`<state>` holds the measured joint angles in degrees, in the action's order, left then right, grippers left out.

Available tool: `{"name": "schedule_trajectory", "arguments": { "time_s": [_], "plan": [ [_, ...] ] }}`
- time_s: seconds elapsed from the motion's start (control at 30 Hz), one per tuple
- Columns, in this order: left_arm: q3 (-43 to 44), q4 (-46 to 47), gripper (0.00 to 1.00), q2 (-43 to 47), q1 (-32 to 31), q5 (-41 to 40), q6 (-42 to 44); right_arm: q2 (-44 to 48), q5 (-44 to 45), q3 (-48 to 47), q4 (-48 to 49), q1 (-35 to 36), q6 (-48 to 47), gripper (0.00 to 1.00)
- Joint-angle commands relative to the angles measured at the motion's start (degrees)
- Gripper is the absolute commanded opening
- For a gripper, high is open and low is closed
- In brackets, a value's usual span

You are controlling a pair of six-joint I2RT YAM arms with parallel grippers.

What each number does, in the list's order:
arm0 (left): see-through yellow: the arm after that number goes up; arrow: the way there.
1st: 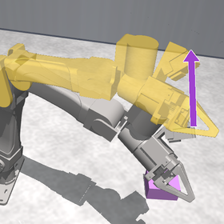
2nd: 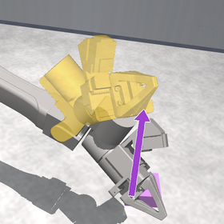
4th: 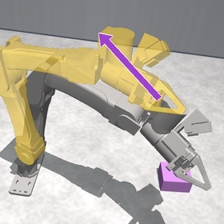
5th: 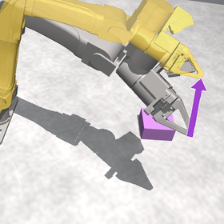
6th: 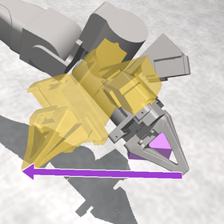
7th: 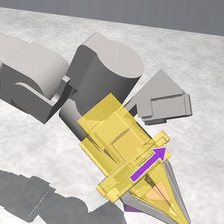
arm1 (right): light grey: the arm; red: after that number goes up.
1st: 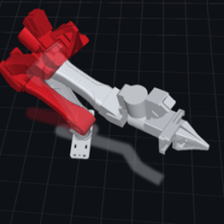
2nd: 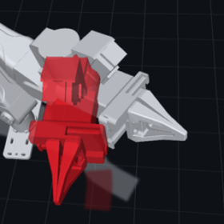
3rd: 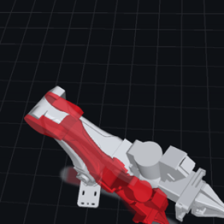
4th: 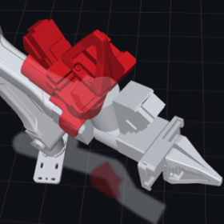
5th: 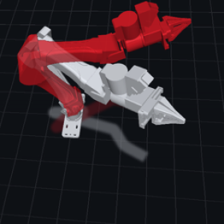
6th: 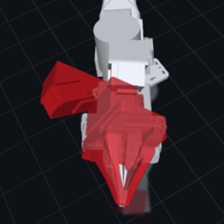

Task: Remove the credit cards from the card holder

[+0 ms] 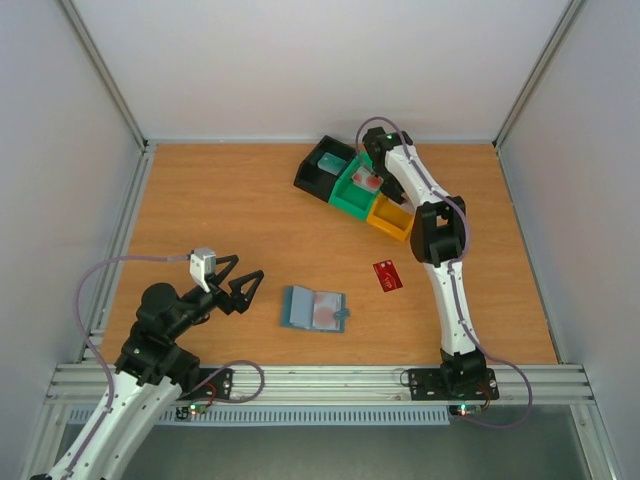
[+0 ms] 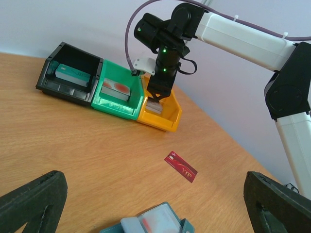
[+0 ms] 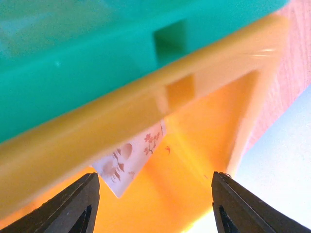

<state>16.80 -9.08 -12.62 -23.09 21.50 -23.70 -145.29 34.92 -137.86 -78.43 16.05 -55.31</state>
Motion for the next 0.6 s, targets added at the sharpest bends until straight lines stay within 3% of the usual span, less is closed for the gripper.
{"name": "schedule_trajectory", "arguments": {
  "time_s": [0.0, 0.37, 0.47, 0.57],
  "plan": [
    [-0.63, 3.57, 0.99, 0.97, 0.33, 0.62, -0.03, 4.20, -2.25, -1.80, 1.10, -0.81, 0.67, 0.65],
    [-0.71, 3.73, 0.99, 1.22, 0.33, 0.68, -0.04, 11.38, -12.76, -1.16, 1.07, -1.55, 5.72, 0.63],
    [-0.80, 3.97, 0.99, 1.38, 0.33, 0.70, -0.03, 19.92, -23.11, 3.01, 4.77, -1.49, 10.20, 0.65],
    [-1.17, 4.86, 0.99, 1.33, 0.33, 1.46, -0.63, 32.32, -36.15, 16.71, 13.79, -0.66, 15.54, 0.74]
  ]
}}
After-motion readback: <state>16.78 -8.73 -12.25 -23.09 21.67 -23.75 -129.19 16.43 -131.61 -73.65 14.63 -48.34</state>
